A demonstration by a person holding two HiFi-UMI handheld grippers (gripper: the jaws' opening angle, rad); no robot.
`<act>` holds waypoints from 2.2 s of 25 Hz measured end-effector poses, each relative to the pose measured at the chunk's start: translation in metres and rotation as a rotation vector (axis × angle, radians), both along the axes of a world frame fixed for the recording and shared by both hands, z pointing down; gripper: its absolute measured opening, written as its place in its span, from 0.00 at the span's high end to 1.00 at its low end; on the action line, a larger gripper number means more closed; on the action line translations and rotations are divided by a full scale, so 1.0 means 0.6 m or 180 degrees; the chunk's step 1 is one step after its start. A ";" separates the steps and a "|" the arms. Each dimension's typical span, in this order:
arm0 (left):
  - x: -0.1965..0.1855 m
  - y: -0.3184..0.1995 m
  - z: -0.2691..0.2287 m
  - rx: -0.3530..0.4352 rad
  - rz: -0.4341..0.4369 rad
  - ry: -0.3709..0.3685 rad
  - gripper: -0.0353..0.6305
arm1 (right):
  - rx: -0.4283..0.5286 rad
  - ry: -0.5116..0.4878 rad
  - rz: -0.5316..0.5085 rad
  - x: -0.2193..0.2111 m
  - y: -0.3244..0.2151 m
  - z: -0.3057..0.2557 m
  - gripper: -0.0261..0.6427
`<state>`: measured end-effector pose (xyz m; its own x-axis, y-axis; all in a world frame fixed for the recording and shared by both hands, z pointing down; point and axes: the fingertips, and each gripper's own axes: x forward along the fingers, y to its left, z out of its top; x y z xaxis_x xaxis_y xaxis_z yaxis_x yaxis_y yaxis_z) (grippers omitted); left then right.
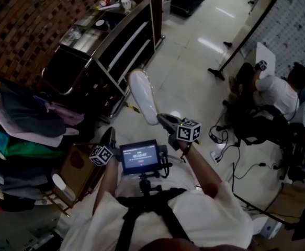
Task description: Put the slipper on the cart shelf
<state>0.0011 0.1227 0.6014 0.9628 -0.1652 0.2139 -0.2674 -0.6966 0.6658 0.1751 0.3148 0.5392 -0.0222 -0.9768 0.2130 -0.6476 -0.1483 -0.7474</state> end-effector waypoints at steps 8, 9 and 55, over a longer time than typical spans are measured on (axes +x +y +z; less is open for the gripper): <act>0.031 -0.091 -0.015 -0.0041 -0.0159 0.0049 0.96 | -0.0009 -0.0160 0.0277 0.056 0.003 0.038 0.87; 0.044 -0.100 -0.012 -0.0028 -0.0132 0.0018 0.96 | -0.0010 -0.0175 0.0285 0.064 0.000 0.042 0.87; 0.526 -0.329 0.015 -0.0353 -0.0974 -0.0167 0.96 | -0.0349 -0.0147 -0.1205 0.627 -0.460 0.087 0.87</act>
